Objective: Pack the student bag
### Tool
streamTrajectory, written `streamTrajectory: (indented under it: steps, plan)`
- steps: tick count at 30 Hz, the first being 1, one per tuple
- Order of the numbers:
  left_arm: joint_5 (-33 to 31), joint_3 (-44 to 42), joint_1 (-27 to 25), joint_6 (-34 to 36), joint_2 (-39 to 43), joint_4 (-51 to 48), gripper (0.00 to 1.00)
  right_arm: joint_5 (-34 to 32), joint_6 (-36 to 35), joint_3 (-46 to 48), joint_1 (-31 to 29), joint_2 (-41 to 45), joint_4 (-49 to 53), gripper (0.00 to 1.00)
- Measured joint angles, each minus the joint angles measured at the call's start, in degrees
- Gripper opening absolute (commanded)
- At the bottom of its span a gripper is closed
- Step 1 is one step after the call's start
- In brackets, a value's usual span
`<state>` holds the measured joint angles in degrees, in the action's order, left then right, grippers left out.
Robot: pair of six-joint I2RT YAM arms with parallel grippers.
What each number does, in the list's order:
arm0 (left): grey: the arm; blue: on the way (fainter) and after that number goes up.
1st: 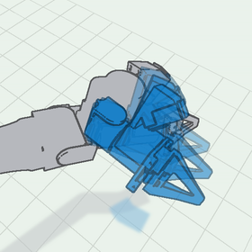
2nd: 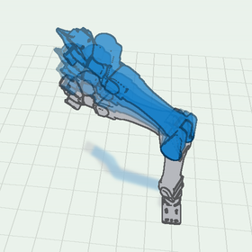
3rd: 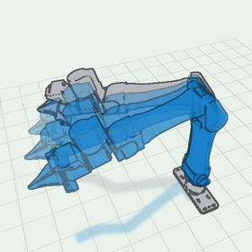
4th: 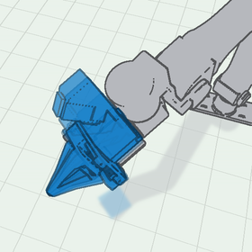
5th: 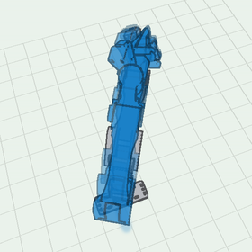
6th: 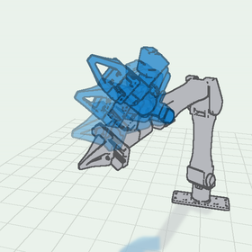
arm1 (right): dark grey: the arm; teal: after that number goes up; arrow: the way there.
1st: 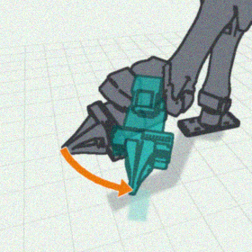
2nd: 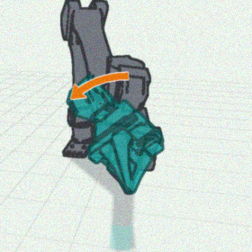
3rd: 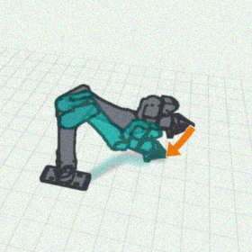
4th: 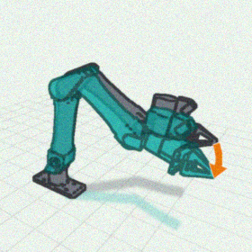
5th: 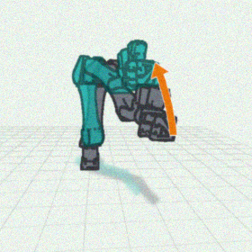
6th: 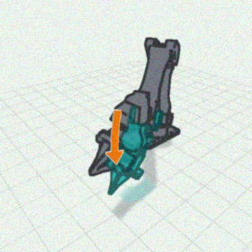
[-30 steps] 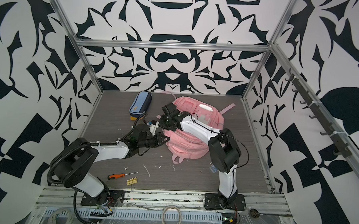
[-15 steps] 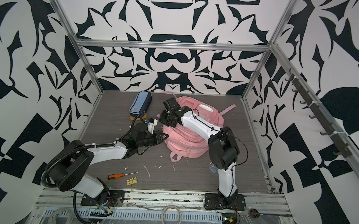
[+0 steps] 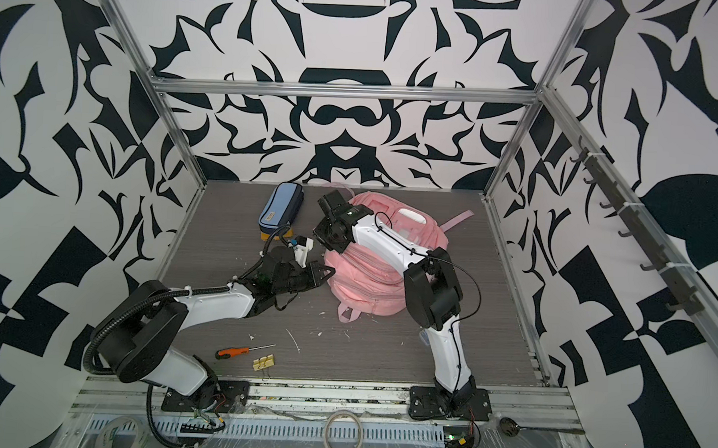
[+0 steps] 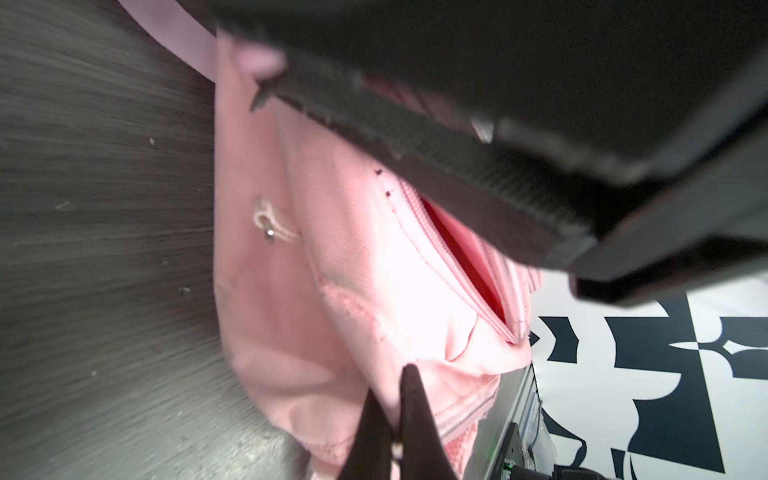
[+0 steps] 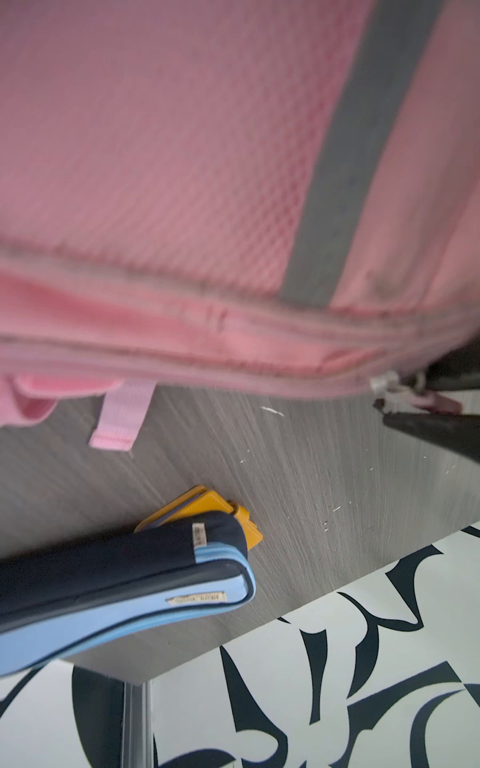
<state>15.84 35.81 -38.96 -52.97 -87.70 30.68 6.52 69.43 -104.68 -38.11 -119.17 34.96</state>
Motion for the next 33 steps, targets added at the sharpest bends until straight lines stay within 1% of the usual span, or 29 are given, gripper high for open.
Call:
streamTrajectory:
  steps: [3, 4, 8, 9, 11, 14, 17, 20, 23, 25, 28, 30, 33]
  plan:
    - [1.4, 0.1, 0.0, 0.6, 0.0, -0.4, 0.0, -0.4, -1.4, 3.5, 0.0, 2.8, -4.3, 0.39]
    - [3.6, 0.0, -0.3, 0.9, 0.0, -1.4, 0.0, -2.7, -2.8, 5.0, 0.2, 4.1, -7.8, 0.43]
    - [10.5, -0.4, -2.3, 1.4, 0.1, -5.7, 0.0, -6.8, -8.4, 11.6, 4.0, 10.9, -17.9, 0.6]
    - [12.2, -0.4, -2.3, 1.5, 0.1, -6.4, 0.0, -7.6, -9.7, 14.0, 4.9, 13.4, -19.3, 0.64]
    - [14.1, -0.3, -1.9, 1.6, 0.0, -7.2, 0.0, -9.2, -13.0, 18.4, 6.7, 18.4, -20.7, 0.68]
    - [16.3, 0.5, -1.2, 1.6, -0.4, -8.0, 0.0, -10.1, -19.2, 22.6, 7.2, 24.7, -20.5, 0.7]
    - [18.4, 1.6, -0.9, 1.6, -1.7, -7.8, 0.0, -9.0, -29.5, 25.1, 6.8, 29.7, -19.1, 0.71]
    - [19.6, 1.7, -0.5, 1.5, -2.1, -7.4, 0.0, -4.8, -43.0, 27.1, 6.5, 33.6, -16.3, 0.73]
    - [20.8, 1.7, 0.1, 1.4, -2.1, -6.8, 0.0, 1.9, -56.6, 30.9, 6.4, 37.4, -13.3, 0.74]
    - [21.5, 1.7, 0.5, 1.4, -2.1, -6.5, 0.0, 6.3, -65.2, 33.4, 6.2, 39.8, -8.7, 0.74]
    - [21.9, 1.7, 0.8, 1.4, -2.1, -6.4, 0.0, 10.7, -75.7, 34.4, 5.6, 40.6, -1.7, 0.74]
    - [22.1, 1.7, 0.8, 1.4, -2.1, -6.4, 0.0, 12.2, -80.5, 34.5, 5.3, 40.2, 1.5, 0.74]
    - [22.2, 1.7, 0.8, 1.4, -2.1, -6.4, 0.0, 11.3, -85.6, 35.3, 4.4, 38.8, 3.8, 0.74]
